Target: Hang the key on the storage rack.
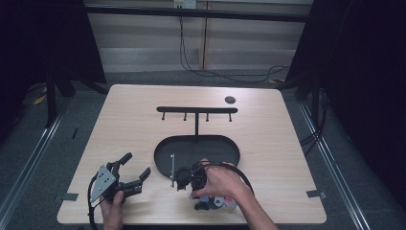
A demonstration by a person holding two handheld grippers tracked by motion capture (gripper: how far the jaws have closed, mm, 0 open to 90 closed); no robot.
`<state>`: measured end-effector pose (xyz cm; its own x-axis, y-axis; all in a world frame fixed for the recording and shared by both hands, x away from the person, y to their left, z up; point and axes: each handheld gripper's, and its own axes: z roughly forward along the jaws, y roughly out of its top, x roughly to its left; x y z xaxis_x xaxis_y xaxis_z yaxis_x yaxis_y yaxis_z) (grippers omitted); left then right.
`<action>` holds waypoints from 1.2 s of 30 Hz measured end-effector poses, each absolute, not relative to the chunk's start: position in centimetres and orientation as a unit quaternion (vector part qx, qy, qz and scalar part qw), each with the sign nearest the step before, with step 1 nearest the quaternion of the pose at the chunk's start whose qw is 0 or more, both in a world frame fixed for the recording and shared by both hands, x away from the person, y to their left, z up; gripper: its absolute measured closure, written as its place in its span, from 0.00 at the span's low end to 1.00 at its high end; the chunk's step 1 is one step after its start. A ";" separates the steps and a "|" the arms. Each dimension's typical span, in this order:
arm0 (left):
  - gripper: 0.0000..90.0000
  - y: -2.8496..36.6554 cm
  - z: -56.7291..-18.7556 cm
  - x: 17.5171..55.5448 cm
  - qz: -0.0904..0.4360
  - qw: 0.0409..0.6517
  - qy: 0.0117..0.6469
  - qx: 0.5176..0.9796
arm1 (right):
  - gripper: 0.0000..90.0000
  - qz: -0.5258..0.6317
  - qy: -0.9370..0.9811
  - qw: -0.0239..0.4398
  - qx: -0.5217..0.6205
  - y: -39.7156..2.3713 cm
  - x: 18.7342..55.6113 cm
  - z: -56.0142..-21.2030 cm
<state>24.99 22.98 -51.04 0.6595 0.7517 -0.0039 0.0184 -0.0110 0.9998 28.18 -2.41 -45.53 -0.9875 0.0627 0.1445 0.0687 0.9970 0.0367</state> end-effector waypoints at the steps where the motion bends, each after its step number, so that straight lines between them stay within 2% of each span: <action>1: 0.17 23.0 -51.0 25.0 0.288 0.638 0.296 0.650 | 0.97 -0.024 -0.997 0.067 -0.037 -2.5 28.2 -45.4; 7: 0.17 23.0 -51.0 25.0 0.288 0.638 0.296 0.650 | 0.97 -0.016 -0.997 0.058 -0.047 -2.7 28.4 -45.5; 21: 0.17 23.0 -51.0 25.0 0.286 0.638 0.295 0.652 | 0.96 0.011 -0.996 0.080 -0.046 -2.5 28.7 -46.7; 22: 0.17 23.0 -51.0 25.0 0.286 0.637 0.295 0.652 | 0.95 0.016 -0.995 0.082 -0.049 -2.5 28.7 -46.6; 24: 0.17 23.0 -51.0 25.0 0.286 0.638 0.294 0.651 | 0.85 0.015 -0.995 0.078 -0.054 -2.6 28.7 -46.6; 29: 0.17 23.0 -51.0 25.0 0.286 0.637 0.295 0.652 | 0.95 0.020 -0.995 0.085 -0.058 -3.1 28.6 -46.6; 36: 0.17 23.0 -51.0 25.0 0.286 0.637 0.295 0.652 | 0.97 0.015 -0.993 0.092 -0.067 -3.4 28.6 -46.7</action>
<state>24.98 23.01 -51.03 0.6621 0.7494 -0.0026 0.0192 -0.0135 0.9997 28.60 -3.40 -46.72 -0.9743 0.1349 0.1805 0.1294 0.9907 -0.0418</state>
